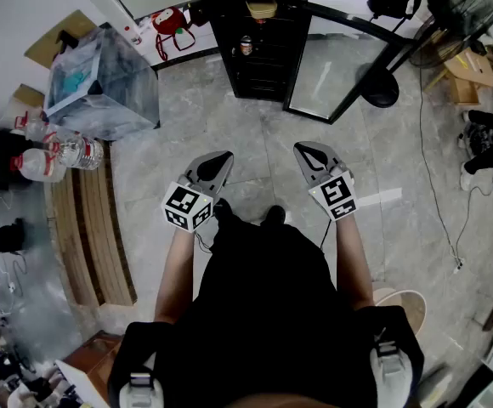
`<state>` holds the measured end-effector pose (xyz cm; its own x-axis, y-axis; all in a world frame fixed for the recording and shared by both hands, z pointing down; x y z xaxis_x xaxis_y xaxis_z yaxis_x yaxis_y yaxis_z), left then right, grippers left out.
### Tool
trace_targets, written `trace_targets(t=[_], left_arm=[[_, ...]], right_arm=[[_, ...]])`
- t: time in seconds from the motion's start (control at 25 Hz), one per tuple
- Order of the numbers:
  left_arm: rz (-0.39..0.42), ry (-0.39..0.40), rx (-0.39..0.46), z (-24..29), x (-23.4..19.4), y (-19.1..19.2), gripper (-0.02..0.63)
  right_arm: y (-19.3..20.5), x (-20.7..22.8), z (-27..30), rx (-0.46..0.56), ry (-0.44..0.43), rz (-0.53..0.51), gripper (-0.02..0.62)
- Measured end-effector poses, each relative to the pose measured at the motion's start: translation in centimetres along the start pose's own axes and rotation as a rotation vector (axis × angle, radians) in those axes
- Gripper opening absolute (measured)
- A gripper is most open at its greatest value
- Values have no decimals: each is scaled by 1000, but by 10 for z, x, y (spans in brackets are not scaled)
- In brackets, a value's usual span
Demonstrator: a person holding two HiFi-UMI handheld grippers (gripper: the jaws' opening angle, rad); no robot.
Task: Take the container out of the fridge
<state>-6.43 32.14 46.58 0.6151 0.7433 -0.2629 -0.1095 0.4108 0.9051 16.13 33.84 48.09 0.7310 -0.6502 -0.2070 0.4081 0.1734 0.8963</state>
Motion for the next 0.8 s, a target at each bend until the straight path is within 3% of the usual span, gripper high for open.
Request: trace_targets(t=[0.8], left_arm=[[2,-61,28,12,13,-7,15]], right_arm=[[27,22,-6,1,-30,4,-2]])
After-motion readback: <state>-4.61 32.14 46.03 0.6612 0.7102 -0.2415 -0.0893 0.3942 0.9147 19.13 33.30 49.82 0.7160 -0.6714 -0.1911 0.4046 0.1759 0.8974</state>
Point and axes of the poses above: the fingertips, and each gripper's own axes: z forward along the fingers, x to its right, y out of its underside, the point moved 6 cm from there along -z, backward along the fingers, and after that the axes turned 8 degrees about -z, right-handed, at the moved point
